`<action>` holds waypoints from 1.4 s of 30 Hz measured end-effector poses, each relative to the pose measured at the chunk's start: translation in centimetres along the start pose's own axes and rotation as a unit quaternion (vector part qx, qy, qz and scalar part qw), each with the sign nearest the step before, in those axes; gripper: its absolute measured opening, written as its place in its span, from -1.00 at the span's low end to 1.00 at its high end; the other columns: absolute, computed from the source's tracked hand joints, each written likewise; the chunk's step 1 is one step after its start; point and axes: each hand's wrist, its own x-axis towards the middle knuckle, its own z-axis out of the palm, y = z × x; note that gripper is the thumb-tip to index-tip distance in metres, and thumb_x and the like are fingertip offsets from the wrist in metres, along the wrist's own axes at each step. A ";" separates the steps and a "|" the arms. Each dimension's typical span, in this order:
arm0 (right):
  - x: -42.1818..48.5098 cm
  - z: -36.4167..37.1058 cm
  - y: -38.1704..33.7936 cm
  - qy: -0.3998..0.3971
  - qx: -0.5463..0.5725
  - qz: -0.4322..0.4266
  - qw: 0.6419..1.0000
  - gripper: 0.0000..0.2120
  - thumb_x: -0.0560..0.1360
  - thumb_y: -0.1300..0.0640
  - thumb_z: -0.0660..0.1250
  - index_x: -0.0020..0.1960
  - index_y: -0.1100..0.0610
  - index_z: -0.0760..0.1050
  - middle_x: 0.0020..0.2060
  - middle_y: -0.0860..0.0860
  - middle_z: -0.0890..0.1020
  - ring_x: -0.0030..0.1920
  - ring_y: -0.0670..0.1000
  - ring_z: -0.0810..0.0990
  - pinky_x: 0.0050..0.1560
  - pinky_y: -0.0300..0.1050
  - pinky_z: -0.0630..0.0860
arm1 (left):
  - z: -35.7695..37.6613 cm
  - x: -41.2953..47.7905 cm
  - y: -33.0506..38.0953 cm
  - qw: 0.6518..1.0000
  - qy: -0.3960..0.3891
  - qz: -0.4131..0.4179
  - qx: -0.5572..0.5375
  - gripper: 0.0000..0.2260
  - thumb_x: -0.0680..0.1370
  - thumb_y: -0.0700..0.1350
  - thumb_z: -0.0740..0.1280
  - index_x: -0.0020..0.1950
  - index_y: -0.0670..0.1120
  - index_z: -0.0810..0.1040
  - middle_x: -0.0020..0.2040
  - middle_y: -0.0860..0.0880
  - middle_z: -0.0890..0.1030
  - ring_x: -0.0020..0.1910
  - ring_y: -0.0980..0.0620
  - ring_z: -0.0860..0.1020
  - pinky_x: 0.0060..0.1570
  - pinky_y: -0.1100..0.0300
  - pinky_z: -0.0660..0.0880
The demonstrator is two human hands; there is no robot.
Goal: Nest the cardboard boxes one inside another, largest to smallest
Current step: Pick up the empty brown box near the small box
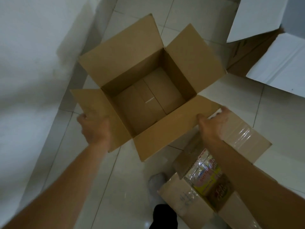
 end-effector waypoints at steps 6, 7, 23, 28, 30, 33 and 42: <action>6.4 -0.6 -4.8 0.000 -0.234 -0.225 0.946 -0.27 0.40 0.18 0.39 0.46 0.12 0.08 0.45 0.17 0.22 0.40 0.18 0.31 0.35 0.16 0.35 | 1.0 -6.1 -4.1 0.999 0.001 0.011 0.040 -0.57 0.45 -0.33 0.21 0.30 -0.08 0.35 0.10 -0.17 0.57 -0.03 -0.20 0.55 -0.01 -0.11 0.55; 7.2 -0.5 -5.4 -0.018 -0.254 -0.243 0.936 -0.26 0.39 0.19 0.40 0.45 0.12 0.09 0.47 0.18 0.19 0.41 0.20 0.30 0.34 0.18 0.36 | 1.1 -5.9 -4.1 0.999 0.010 0.022 0.046 -0.57 0.45 -0.33 0.20 0.30 -0.07 0.35 0.09 -0.16 0.57 -0.03 -0.19 0.55 -0.01 -0.11 0.55; 5.9 -1.1 -4.1 -0.174 -0.142 -0.035 0.974 -0.50 0.47 -0.04 0.34 0.31 0.17 0.35 0.20 0.13 0.54 0.11 0.14 0.54 0.08 0.07 0.54 | -0.1 4.0 -0.4 0.916 -0.036 0.300 0.265 -0.62 0.49 -0.31 0.22 0.30 -0.10 0.41 -0.06 -0.23 0.57 -0.23 -0.05 0.41 -0.25 0.08 0.34; 4.4 -0.6 -1.6 -0.143 -0.163 -0.035 0.976 -0.70 0.49 0.13 0.29 0.18 0.21 0.50 0.08 0.19 0.62 0.00 0.19 0.61 0.01 0.13 0.60 | -0.2 5.5 0.6 0.903 -0.041 0.344 0.256 -0.79 0.50 -0.32 0.21 0.11 -0.20 0.48 -0.10 -0.25 0.57 -0.24 -0.12 0.44 -0.25 0.09 0.29; 3.8 -0.5 -0.5 -0.136 -0.141 -0.017 0.980 -0.72 0.48 0.13 0.29 0.15 0.20 0.52 0.05 0.19 0.63 -0.01 0.19 0.62 0.00 0.16 0.60 | 0.0 6.5 1.2 0.901 -0.043 0.338 0.267 -0.85 0.54 -0.27 0.20 0.06 -0.22 0.50 -0.11 -0.26 0.58 -0.17 -0.25 0.52 -0.23 0.09 0.29; 2.9 -0.3 0.4 -0.122 -0.128 0.000 0.984 -0.75 0.48 0.11 0.30 0.12 0.19 0.52 0.02 0.18 0.64 -0.04 0.20 0.63 -0.03 0.20 0.61 | 0.4 7.4 2.1 0.899 -0.033 0.336 0.280 -0.80 0.60 -0.16 0.17 0.06 -0.25 0.51 -0.14 -0.29 0.57 -0.12 -0.29 0.54 -0.22 0.08 0.28; 2.0 -0.2 0.4 -0.128 -0.119 0.008 0.985 -0.71 0.49 0.10 0.30 0.15 0.23 0.49 0.06 0.23 0.62 0.04 0.26 0.60 0.04 0.24 0.57 | 0.3 8.7 2.7 0.887 -0.034 0.353 0.295 -0.65 0.64 0.00 0.06 -0.01 -0.23 0.50 -0.21 -0.23 0.51 -0.21 -0.25 0.49 -0.26 0.05 0.26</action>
